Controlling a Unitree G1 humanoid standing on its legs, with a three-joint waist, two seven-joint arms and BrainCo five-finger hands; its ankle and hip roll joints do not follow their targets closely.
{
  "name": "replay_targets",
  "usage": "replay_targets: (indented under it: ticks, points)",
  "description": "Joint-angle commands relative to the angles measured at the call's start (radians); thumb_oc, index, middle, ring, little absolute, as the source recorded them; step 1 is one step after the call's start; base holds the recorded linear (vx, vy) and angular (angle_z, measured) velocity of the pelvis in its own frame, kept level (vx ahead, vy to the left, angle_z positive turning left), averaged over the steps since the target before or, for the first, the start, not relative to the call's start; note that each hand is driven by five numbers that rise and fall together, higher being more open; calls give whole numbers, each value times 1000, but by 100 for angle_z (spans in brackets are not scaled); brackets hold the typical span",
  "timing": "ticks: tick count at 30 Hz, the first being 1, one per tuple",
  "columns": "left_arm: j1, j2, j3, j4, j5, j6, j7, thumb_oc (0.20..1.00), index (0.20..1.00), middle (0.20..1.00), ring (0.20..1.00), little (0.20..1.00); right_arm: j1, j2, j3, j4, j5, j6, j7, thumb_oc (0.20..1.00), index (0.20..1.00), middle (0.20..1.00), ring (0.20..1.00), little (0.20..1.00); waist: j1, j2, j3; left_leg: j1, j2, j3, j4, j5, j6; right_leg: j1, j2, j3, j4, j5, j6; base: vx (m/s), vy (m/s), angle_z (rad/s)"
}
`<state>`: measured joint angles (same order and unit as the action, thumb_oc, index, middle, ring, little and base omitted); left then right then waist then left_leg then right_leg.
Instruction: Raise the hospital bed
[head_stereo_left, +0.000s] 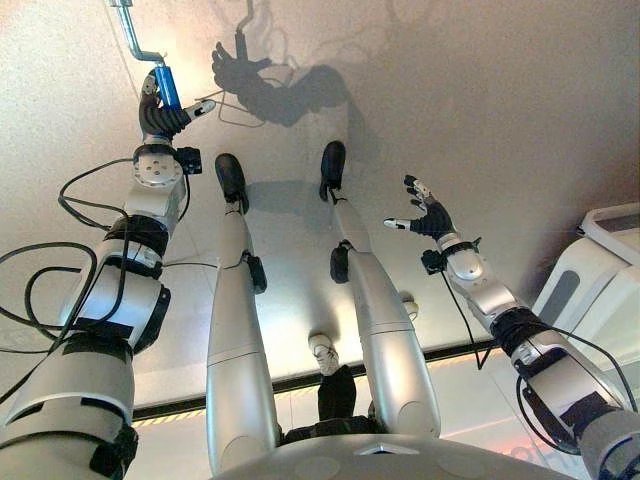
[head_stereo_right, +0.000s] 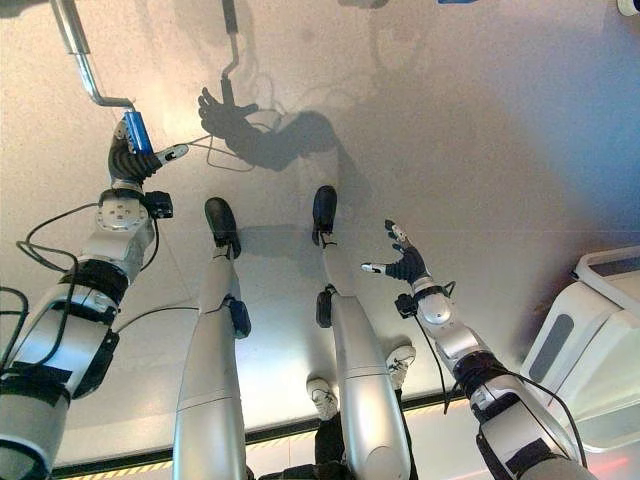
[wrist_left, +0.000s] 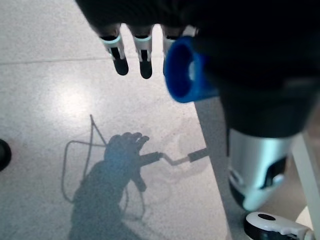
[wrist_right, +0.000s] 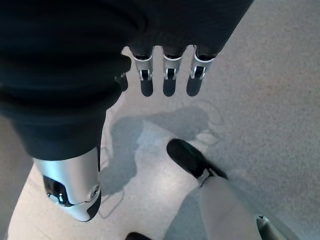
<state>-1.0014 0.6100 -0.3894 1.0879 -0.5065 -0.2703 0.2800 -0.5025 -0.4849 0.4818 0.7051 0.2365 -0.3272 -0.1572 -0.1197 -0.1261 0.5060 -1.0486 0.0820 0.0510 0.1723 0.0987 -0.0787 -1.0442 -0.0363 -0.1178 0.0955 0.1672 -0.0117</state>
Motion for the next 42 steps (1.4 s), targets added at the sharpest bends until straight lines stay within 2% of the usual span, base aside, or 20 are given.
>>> replay_targets:
  ticks: [1,2,3,4,5,42]
  points:
    - [38,16,28,-22,-15,-22,16,1000,1000,1000,1000,1000,101,-29,6,-51,-13,-23,8,1000,1000,1000,1000,1000,1,6,-24,72,-52,22,23,-103,54,30,17,23,101,-75,112,0,0,0]
    - [40,17,29,-24,-16,-22,16,1000,1000,1000,1000,1000,101,-31,5,-51,-14,-23,8,1000,1000,1000,1000,1000,1,6,-24,74,-53,21,24,-103,54,31,18,22,102,-75,111,0,0,0]
    - [40,17,29,-24,-16,-22,16,934,934,934,934,934,101,-31,5,-52,-14,-23,8,1000,1000,1000,1000,1000,1,6,-24,74,-53,21,24,-103,54,31,18,22,102,-75,111,0,0,0]
    - [39,17,28,-25,-16,-23,15,533,533,533,533,533,101,-33,4,-51,-14,-23,7,1000,1000,1000,1000,1000,1,6,-23,73,-53,21,24,-104,54,31,18,22,103,-75,111,0,0,0]
    - [43,19,28,-26,-14,-24,13,200,200,200,200,200,99,-35,4,-51,-13,-24,9,1000,1000,1000,1000,1000,4,6,-23,73,-53,21,27,-104,54,30,18,23,104,-75,110,0,0,0]
    - [20,25,-7,-48,-10,-25,-13,200,200,200,200,200,114,-49,25,-54,-23,-25,25,1000,1000,1000,1000,1000,4,10,-9,75,-52,23,42,-105,52,32,16,27,112,-69,111,0,0,0]
